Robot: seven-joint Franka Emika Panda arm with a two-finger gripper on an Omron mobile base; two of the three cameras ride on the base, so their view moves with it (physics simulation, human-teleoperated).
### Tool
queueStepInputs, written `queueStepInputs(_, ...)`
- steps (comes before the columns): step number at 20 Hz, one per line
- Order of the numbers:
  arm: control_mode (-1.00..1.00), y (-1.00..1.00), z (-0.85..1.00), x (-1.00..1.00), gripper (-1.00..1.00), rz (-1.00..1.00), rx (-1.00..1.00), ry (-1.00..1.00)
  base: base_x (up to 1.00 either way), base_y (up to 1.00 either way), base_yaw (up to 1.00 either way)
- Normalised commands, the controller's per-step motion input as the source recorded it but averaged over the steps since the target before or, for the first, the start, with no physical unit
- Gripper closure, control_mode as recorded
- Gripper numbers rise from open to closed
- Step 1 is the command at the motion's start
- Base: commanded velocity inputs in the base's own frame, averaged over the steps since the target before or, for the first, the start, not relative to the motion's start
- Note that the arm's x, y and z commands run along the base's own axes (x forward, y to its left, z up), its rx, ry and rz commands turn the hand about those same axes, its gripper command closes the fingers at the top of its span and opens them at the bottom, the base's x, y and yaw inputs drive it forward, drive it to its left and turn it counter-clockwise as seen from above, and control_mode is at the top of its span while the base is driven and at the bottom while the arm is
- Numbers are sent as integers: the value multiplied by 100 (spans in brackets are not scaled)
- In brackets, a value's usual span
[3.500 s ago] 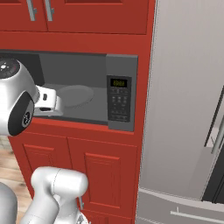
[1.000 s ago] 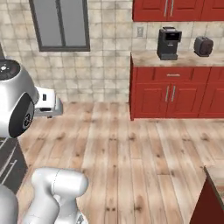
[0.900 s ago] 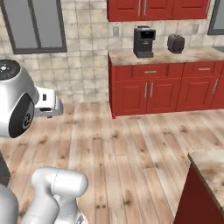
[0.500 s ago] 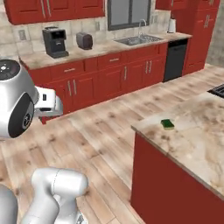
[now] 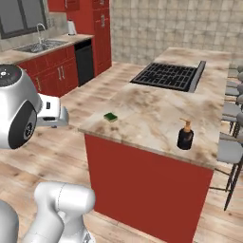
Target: Place the sponge inside the microwave to prepare for sanitizing.
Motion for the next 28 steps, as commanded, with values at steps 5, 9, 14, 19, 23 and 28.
queueStepInputs(5,100,0,0,0,-100,0,0,0,28,26,-59)
queueStepInputs(9,100,0,0,0,-100,0,0,0,30,38,-37)
queueStepInputs(14,100,0,0,0,-100,0,0,0,30,45,-24)
queueStepInputs(19,100,0,0,0,-100,0,0,0,52,50,-13)
queueStepInputs(23,100,0,0,0,-100,0,0,0,59,37,-4)
queueStepInputs(28,100,0,0,0,-100,0,0,0,57,9,0)
